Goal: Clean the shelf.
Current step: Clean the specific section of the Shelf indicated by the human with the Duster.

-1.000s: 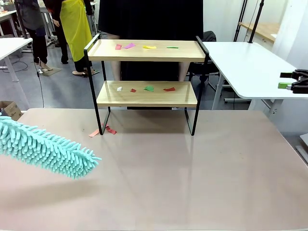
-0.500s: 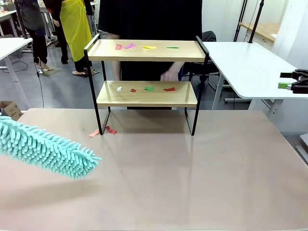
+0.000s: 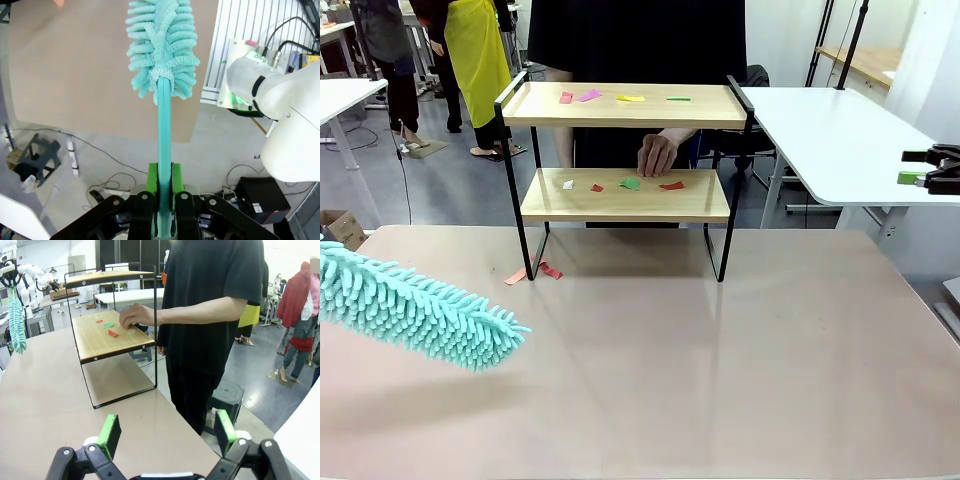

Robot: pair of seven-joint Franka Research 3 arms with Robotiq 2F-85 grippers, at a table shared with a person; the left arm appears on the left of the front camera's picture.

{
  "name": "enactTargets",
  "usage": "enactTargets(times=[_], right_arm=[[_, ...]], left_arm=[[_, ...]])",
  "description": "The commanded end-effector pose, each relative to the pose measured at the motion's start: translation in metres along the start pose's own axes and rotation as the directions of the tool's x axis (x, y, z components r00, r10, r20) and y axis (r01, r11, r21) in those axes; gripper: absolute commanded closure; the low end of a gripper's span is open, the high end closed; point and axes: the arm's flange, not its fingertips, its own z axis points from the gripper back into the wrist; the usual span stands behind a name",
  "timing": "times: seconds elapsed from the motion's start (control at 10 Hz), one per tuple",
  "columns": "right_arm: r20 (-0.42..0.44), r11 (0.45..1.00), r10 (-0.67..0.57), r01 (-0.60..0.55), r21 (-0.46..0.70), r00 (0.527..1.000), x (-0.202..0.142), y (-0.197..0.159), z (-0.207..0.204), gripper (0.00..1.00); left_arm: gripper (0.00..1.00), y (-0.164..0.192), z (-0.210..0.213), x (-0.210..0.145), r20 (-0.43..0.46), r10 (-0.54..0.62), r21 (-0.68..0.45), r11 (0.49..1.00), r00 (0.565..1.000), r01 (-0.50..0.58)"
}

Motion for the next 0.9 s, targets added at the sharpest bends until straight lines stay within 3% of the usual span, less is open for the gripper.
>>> enactTargets(times=[0.0, 0.8], right_arm=[[0.002, 1.000, 0.006, -0.006, -0.001, 1.000, 0.0033, 0.0000, -0.0021, 0.00], [0.002, 1.000, 0.006, -0.006, -0.001, 1.000, 0.0033, 0.0000, -0.0021, 0.00]], left_arm=[[0.87, -0.0039, 0.0016, -0.0004, -0.005, 0.014, -0.001, 1.000, 1.000, -0.014], [0.87, -0.0039, 0.0016, -0.0004, -0.005, 0.014, -0.001, 1.000, 1.000, -0.014]])
